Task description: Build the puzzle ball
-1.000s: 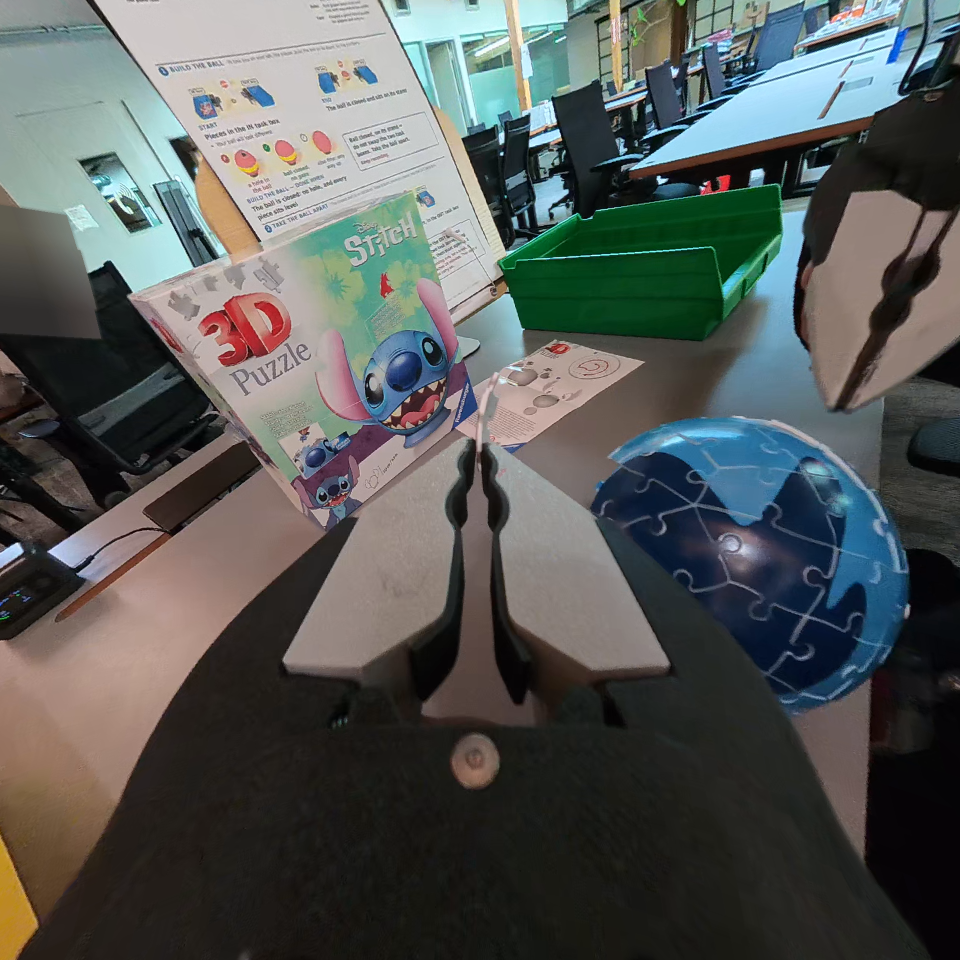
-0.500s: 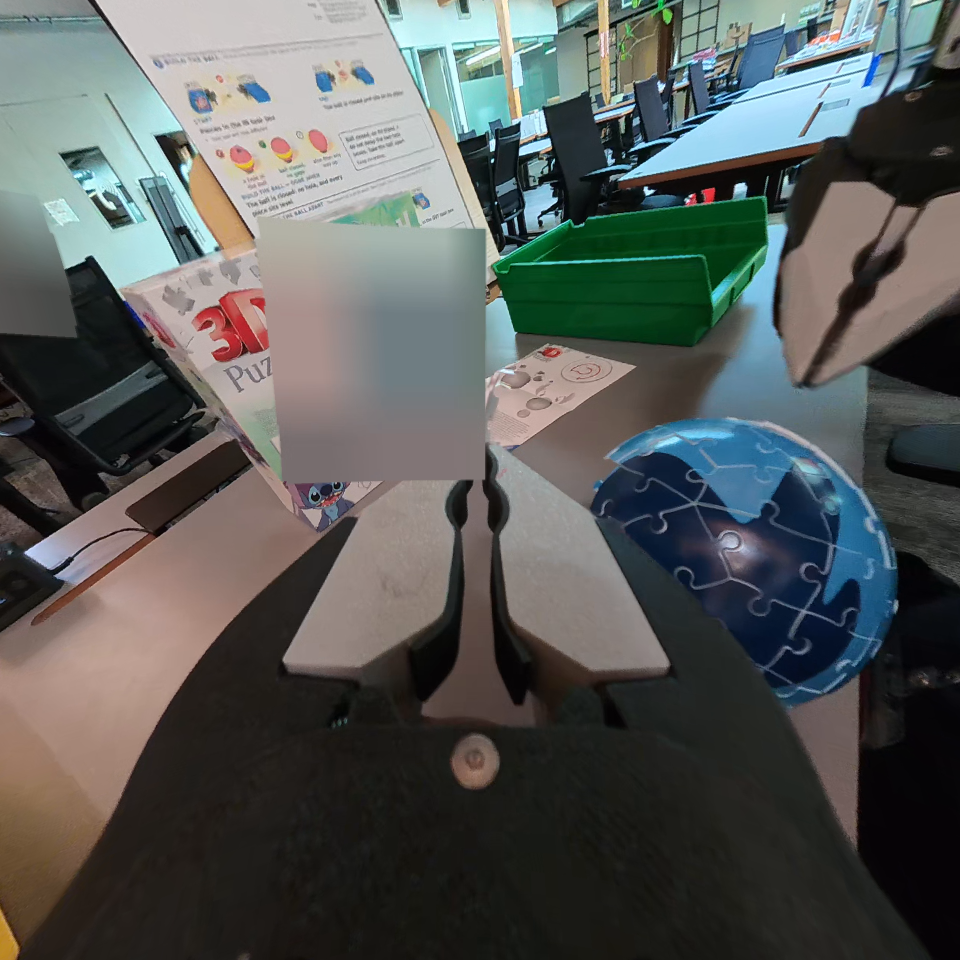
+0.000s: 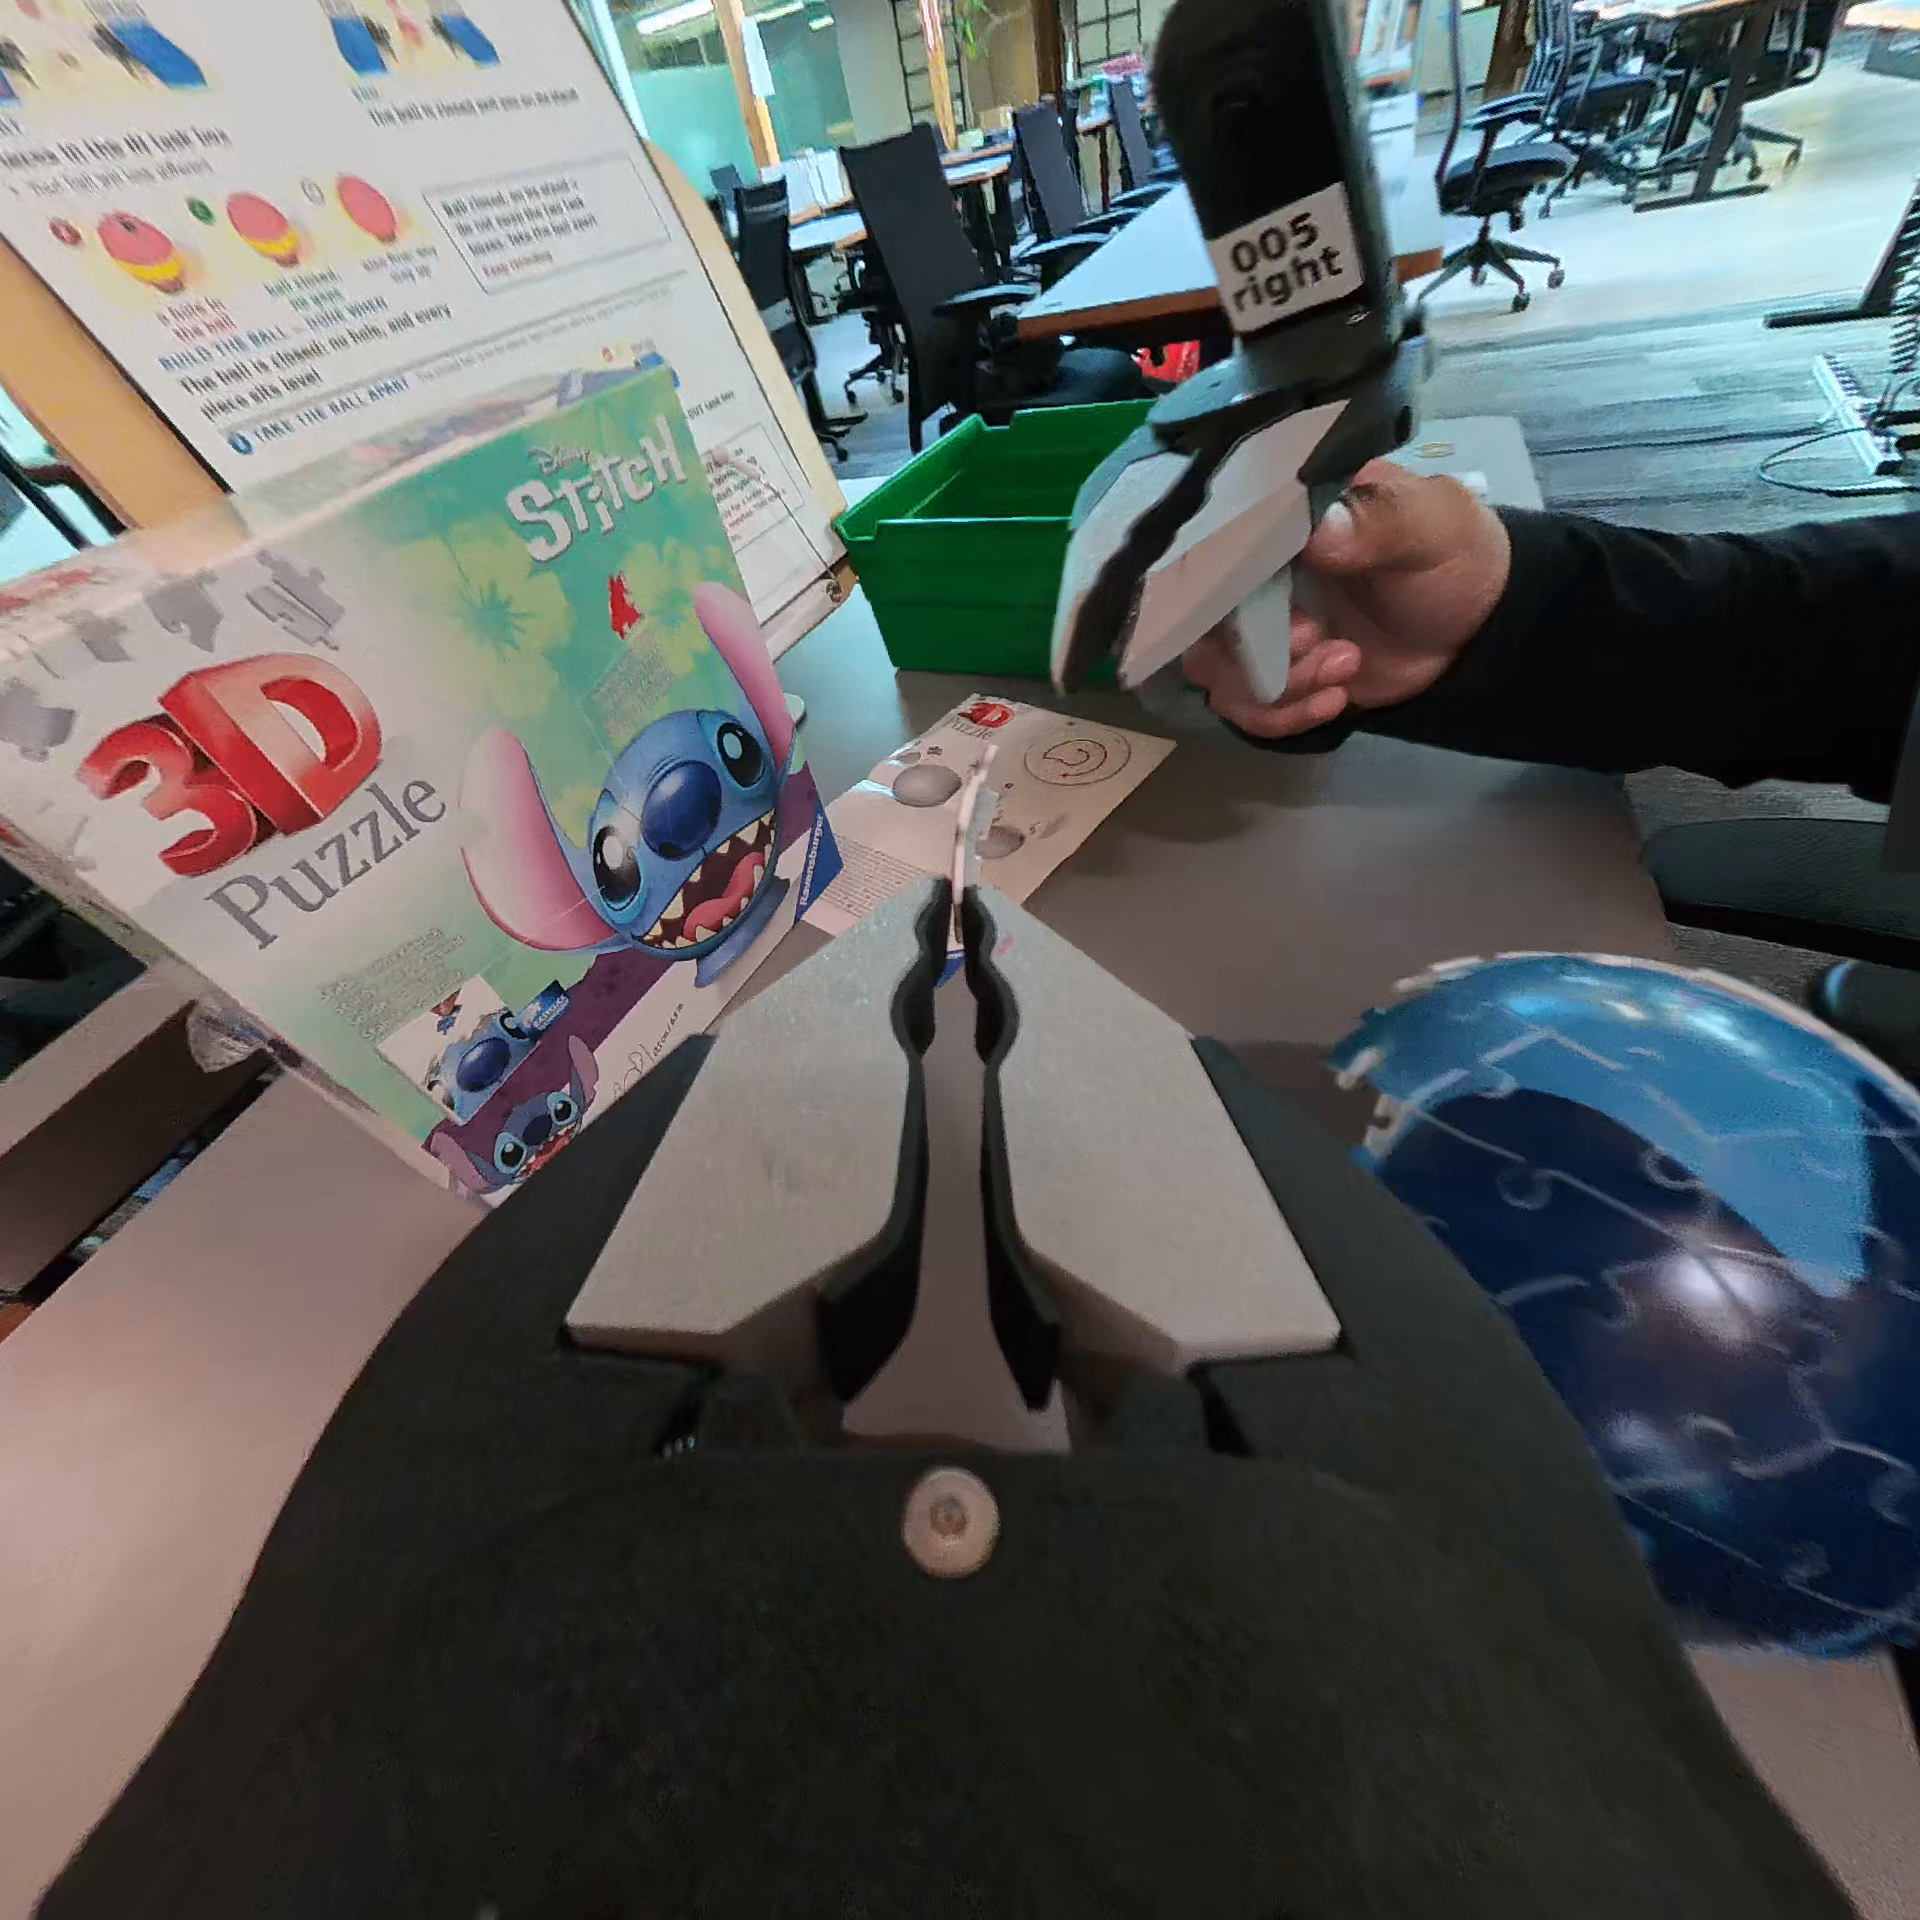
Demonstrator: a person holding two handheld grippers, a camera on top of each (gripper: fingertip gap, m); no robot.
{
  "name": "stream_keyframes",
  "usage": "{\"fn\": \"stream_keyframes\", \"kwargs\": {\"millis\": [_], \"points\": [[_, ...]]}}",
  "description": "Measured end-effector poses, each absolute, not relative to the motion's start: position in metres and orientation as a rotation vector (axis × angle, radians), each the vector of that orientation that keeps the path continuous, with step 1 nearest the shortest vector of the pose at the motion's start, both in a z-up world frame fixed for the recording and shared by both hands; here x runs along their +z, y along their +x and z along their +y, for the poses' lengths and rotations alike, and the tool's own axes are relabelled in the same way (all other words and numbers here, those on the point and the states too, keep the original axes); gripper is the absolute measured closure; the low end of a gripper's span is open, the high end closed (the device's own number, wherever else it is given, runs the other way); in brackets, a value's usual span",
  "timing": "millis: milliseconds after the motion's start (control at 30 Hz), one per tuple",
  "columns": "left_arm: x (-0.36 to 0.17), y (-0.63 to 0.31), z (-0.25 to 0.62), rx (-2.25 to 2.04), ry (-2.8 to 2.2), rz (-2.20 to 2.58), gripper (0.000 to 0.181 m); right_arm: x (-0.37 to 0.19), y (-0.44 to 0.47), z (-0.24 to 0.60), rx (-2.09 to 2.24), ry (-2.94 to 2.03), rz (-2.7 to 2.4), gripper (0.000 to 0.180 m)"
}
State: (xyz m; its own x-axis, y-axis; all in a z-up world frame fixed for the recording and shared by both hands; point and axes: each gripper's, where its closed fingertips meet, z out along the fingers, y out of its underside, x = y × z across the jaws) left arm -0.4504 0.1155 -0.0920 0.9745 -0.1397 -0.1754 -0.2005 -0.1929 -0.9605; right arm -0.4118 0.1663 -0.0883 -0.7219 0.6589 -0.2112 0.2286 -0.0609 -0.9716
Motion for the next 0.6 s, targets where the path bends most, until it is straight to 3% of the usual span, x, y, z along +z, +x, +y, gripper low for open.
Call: {"fn": "stream_keyframes", "kwargs": {"millis": [367,600], "points": [[-0.117,-0.472,0.146,-0.131,-1.736,0.148,0.181,-0.118,-0.473,0.181,2.117,-1.070,-1.874,0.151],[-0.128,-0.461,0.146,-0.121,-1.733,0.169,0.181,-0.123,-0.464,0.186,2.108,-1.119,-1.856,0.157]]}}
